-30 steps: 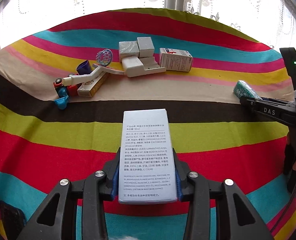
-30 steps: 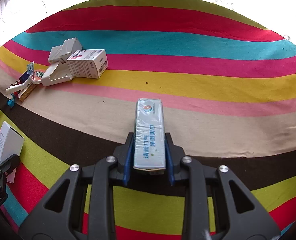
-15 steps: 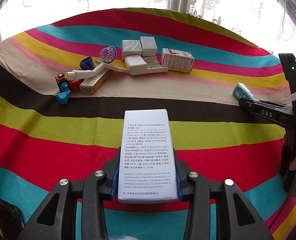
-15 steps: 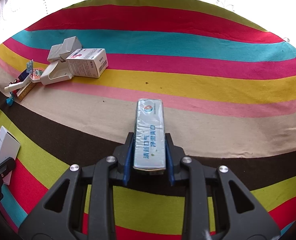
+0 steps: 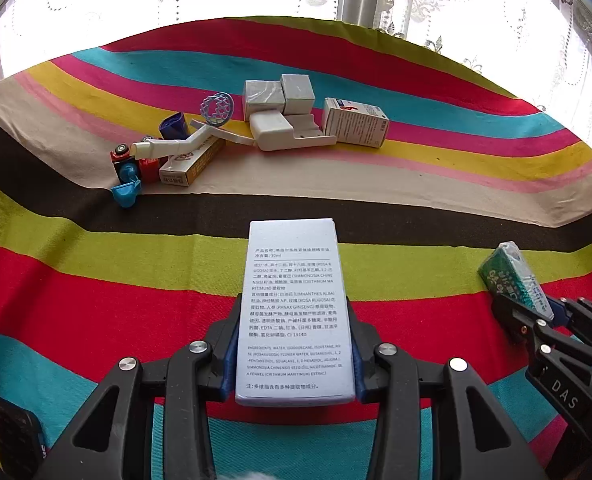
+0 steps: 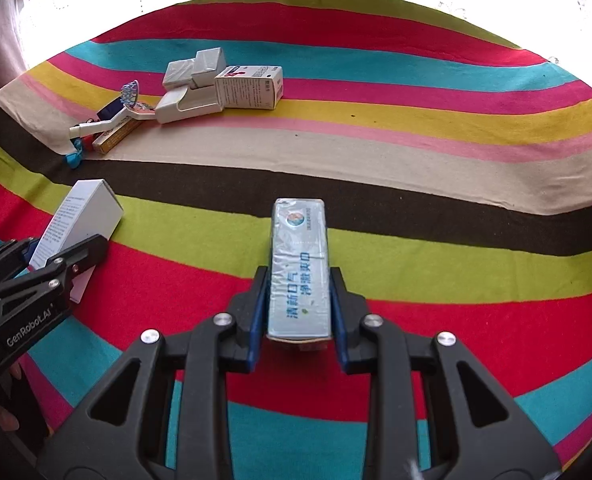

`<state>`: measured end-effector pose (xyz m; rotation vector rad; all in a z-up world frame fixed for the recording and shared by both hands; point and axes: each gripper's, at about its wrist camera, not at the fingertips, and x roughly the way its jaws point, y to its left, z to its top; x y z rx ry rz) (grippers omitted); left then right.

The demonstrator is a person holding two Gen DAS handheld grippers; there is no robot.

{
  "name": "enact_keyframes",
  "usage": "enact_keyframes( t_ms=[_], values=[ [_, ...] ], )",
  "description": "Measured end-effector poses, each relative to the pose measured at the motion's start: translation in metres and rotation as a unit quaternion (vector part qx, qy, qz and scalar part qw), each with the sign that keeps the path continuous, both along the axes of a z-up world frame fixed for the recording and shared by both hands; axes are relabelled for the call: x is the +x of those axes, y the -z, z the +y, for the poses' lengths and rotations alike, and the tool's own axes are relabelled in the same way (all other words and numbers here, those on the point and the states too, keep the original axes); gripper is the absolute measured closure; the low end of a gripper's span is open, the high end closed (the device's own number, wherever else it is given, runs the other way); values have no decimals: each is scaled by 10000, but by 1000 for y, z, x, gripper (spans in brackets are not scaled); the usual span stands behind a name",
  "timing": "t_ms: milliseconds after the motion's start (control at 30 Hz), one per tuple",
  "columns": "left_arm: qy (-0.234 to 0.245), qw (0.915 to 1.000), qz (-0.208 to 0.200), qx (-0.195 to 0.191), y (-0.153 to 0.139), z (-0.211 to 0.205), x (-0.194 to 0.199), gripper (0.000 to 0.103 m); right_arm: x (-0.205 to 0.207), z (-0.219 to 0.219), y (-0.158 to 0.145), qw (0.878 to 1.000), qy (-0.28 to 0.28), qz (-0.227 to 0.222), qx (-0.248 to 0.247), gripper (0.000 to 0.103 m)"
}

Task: Organize rigid objects
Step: 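Carry both held boxes over to the storage box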

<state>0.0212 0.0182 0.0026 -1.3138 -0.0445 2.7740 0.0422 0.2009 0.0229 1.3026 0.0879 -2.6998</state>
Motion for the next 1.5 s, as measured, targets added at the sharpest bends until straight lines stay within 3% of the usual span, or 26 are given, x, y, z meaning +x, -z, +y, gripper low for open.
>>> enact_keyframes(
  t_ms=[333,533,967,1233,1500],
  values=[
    [0,10000,-8,-42,-2,2,2,60,59,48,-15,9989,442,46,-130,71],
    [92,9986,-33,517,-11,7,45,60,83,69,-28,9980,572,110,-261,71],
    [464,9986,29,248,-9,16,130,60,114,69,-35,9988,386,121,-284,71],
    [837,9965,33,28,-12,41,149,60,143,74,-38,9991,264,108,-319,71],
    [1246,9918,169,-239,-24,72,169,60,178,107,-47,9984,373,197,-386,71]
  ],
)
